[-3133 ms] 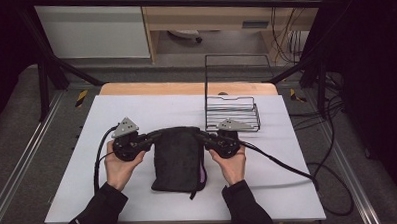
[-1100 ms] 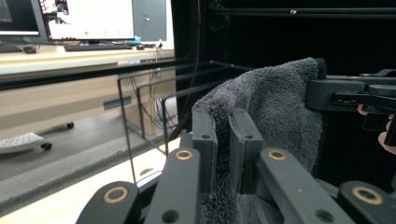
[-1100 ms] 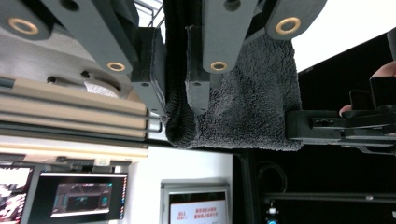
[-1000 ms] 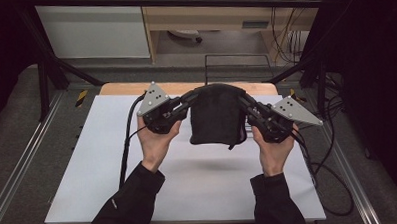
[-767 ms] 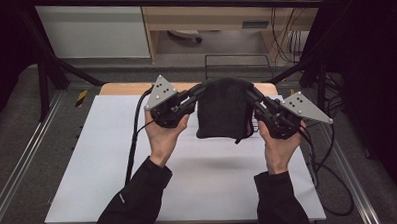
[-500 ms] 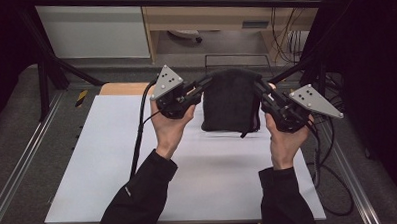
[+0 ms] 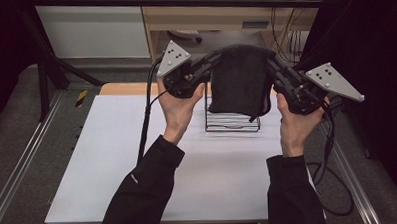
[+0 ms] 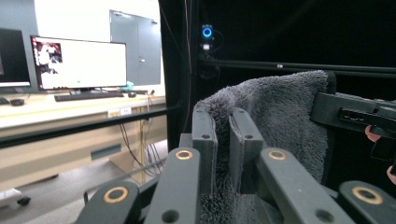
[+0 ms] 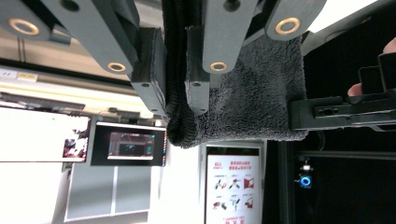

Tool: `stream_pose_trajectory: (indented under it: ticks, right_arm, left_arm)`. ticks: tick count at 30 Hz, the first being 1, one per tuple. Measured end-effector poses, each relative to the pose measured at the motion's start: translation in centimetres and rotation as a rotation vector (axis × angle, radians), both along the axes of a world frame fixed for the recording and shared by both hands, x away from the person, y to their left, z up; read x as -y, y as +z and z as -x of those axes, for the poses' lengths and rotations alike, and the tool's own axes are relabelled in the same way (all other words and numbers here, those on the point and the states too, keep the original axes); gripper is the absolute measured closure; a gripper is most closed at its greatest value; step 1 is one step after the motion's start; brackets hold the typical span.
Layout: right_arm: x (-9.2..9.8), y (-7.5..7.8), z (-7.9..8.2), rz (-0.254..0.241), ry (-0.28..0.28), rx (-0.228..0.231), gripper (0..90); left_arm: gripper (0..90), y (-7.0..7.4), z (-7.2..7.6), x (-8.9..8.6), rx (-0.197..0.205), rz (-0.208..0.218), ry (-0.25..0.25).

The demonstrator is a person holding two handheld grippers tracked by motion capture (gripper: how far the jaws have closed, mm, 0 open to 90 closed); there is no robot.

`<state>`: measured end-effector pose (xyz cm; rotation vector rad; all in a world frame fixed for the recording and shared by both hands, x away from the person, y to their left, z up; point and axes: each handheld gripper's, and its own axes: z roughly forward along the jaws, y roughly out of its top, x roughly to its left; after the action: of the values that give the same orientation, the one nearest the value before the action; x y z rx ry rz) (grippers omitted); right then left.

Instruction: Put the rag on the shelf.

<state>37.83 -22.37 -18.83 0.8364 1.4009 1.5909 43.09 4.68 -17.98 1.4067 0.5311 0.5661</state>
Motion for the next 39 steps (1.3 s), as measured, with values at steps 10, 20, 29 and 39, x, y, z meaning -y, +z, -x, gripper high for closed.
stream_pose_trajectory:
  ticks: [10, 20, 29, 39]
  right_arm:
    - [0.3, 2.1, -1.6, -0.004, -0.021, 0.021, 80.2]
    - [0.6, 4.1, -3.7, -0.002, -0.032, 0.041, 80.2]
    - [0.8, 5.5, -5.4, -0.012, -0.045, 0.052, 80.2]
    - [1.2, 6.5, -7.9, -0.025, -0.052, 0.050, 80.2]
  left_arm:
    - [82.0, 2.2, -1.2, 0.8, 0.006, 0.009, 0.016]
    - [82.0, 4.4, -3.0, 1.3, 0.017, 0.004, 0.035]
    - [82.0, 5.8, -4.4, 1.9, 0.018, 0.009, 0.063]
    - [81.9, 6.8, -6.0, 2.0, 0.035, 0.008, 0.086]
